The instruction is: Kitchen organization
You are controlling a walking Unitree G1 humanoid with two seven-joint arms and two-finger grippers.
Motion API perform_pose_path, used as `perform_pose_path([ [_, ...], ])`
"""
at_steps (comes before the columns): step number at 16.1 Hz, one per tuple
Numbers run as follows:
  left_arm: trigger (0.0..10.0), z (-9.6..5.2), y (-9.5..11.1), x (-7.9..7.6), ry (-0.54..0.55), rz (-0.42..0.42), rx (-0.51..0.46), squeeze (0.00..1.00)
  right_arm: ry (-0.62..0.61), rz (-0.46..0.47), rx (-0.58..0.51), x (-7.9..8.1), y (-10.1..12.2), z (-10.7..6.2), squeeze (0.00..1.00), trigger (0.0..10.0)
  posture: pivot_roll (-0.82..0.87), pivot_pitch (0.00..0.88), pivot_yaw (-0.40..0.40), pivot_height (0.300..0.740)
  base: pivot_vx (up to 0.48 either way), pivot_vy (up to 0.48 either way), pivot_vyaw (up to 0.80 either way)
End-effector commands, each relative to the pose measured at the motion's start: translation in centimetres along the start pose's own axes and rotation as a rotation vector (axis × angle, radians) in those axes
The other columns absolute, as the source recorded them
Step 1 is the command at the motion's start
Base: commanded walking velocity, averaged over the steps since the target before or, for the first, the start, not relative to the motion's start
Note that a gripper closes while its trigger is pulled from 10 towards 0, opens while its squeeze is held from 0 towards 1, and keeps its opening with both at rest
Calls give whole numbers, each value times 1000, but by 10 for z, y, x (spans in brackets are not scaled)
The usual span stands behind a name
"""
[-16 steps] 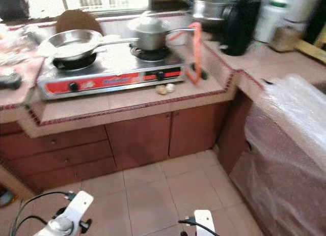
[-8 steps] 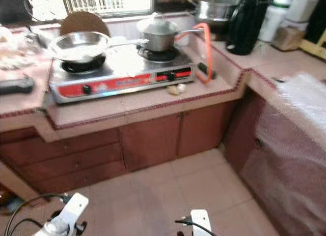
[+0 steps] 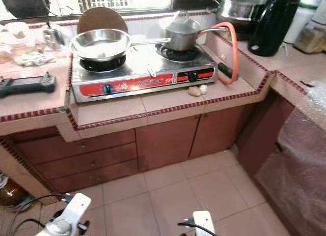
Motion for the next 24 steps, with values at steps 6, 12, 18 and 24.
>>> perform_pose_path([
  [6, 10000, 0, 2, -9, -4, 10, 4, 0, -3, -28, 5, -4, -1, -1, 0, 10000, 143, 0, -33, 740, 0, 0, 800],
  [12, 10000, 1, 3, -15, -11, 8, 3, 0, -11, -34, -1, -9, 2, -1, 0, 10000, 139, 0, -34, 740, 0, 0, 797],
  [18, 10000, 1, 3, -16, -12, 3, 3, 0, -12, -28, 1, -9, 1, -1, 0, 10000, 134, 0, -35, 740, 0, 0, 74],
  [24, 10000, 0, -2, -13, -11, -134, 24, 0, -19, -3, -6, -13, 2, -1, 0, 10000, 135, 0, -57, 740, 0, 0, 0],
])
Point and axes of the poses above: a point about 5 cm out from each wrist's last joint towards the gripper, its own z axis pointing out of the wrist towards the gripper, its own y axis along the axis of the wrist's last joint, x = y × z, the point moved 1 cm from there along z, pointing out of the wrist towards the gripper, and after that the axes turned 2 degrees about -z, right-handed, at the moved point
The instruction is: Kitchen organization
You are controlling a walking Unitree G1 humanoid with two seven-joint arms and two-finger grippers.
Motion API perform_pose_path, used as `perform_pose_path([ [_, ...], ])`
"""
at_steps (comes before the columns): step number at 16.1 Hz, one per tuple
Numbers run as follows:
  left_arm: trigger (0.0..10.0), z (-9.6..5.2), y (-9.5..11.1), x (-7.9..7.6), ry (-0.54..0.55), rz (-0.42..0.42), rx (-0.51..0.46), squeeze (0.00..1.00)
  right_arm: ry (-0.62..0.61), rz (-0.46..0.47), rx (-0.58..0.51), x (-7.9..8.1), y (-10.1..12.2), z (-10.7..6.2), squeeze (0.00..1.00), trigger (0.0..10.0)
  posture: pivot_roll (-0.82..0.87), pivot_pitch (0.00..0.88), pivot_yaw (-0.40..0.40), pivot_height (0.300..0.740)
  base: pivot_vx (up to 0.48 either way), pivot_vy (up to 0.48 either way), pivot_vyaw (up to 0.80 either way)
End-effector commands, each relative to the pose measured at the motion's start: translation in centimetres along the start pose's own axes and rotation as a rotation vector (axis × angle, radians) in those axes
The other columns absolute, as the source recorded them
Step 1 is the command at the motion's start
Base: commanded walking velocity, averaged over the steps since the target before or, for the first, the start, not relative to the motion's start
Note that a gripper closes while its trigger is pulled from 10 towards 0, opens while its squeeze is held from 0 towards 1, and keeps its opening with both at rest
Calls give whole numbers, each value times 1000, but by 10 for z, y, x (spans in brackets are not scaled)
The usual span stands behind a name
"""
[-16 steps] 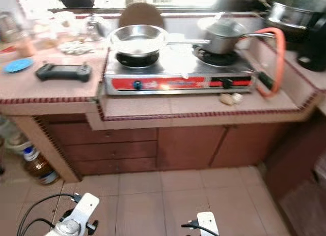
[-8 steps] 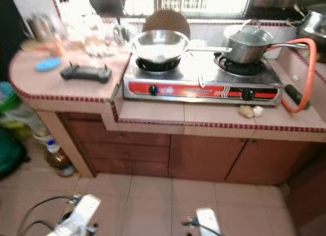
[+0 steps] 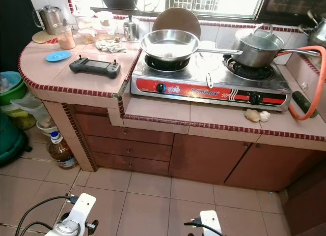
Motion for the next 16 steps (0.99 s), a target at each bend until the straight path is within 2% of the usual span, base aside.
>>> perform_pose_path([
  [1, 10000, 0, -2, -1, -3, -3, 10, 0, -8, 10, -1, -2, -1, 0, 0, 10000, 135, 0, -57, 740, 0, 0, 0],
  [13, 10000, 0, -2, -1, -1, -9, 9, 0, -7, 11, -6, -2, 0, 0, 0, 10000, 138, 0, -62, 740, 0, 0, 0],
  [14, 10000, 1, 19, -5, -16, -236, -31, 0, 44, 101, -160, 16, 58, 7, 0, 10000, 192, 0, -113, 740, 0, 0, 0],
  [15, 10000, 2, 29, -6, -30, -307, -51, 0, 56, 147, -211, 21, 78, 7, 0, 10000, 191, 0, -106, 740, 0, 0, 0],
  [16, 10000, 2, 29, -6, -31, -301, -51, 0, 50, 148, -207, 20, 77, 7, 0, 10000, 190, 0, -105, 740, 0, 0, 0],
])
Point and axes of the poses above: a point about 5 cm out from each wrist's last joint towards the gripper, its own z axis pointing out of the wrist towards the gripper, its own y axis along the axis of the wrist's last joint, x = y × z, the point moved 1 cm from there along z, pointing out of the wrist towards the gripper, and after that the axes turned 2 degrees about -z, right-handed, at the moved point
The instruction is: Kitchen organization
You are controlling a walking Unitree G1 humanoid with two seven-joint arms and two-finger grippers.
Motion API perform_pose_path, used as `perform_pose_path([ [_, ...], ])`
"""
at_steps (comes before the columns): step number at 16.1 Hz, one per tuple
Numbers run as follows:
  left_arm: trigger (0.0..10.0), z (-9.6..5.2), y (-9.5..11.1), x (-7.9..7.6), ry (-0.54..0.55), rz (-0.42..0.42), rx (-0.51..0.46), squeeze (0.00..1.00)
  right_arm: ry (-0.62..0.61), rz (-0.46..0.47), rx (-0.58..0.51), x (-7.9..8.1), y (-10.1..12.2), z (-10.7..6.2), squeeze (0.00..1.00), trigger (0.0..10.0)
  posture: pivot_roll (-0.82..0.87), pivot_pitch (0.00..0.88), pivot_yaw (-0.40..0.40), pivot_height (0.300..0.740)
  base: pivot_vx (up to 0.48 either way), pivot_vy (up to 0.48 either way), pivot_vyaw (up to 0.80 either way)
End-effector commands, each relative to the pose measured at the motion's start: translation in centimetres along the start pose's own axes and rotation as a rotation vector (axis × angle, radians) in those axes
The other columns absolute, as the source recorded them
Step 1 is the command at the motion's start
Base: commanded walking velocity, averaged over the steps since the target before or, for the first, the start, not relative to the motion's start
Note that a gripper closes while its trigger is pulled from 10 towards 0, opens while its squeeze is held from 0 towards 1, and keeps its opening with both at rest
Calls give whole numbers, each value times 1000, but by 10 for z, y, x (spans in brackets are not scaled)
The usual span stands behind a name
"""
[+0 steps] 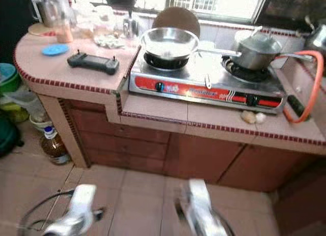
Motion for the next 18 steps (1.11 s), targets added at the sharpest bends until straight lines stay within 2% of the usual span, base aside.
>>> perform_pose_path([
  [1, 10000, -1, -3, 8, 16, -20, 13, 0, -38, 35, 54, -13, -20, -6, 0, 10000, 190, 0, -103, 740, 0, 0, 0],
  [6, 10000, -1, 1, 8, -2, -2, -4, 0, -53, 33, 66, -16, -23, -7, 0, 10000, 190, 0, -102, 740, 0, 0, 0],
  [7, 10000, -1, 1, 9, -8, 30, 0, 0, -63, 27, 70, -18, -25, -8, 0, 10000, 189, 0, -98, 740, 0, 0, 0],
  [11, 10000, -1, -3, 15, -7, 108, 8, 0, -128, 58, 104, -30, -40, -14, 0, 10000, 179, 0, -66, 740, 0, 0, 0],
  [13, 10000, -1, -2, 16, -8, 124, 7, 0, -159, 100, 121, -35, -48, -18, 0, 10000, 172, 0, -52, 740, 0, 0, -241],
  [18, 10000, -1, 0, 12, -19, 156, 4, 0, -186, 128, 132, -39, -55, -21, 0, 10000, 143, 0, -37, 740, 0, 0, -106],
])
Point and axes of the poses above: a point about 5 cm out from each wrist's last joint towards the gripper, its own z axis pointing out of the wrist towards the gripper, its own y axis along the axis of the wrist's last joint, x = y × z, the point moved 1 cm from there along z, pointing out of the wrist towards the gripper, and after that the axes turned 2 degrees about -z, right-handed, at the moved point
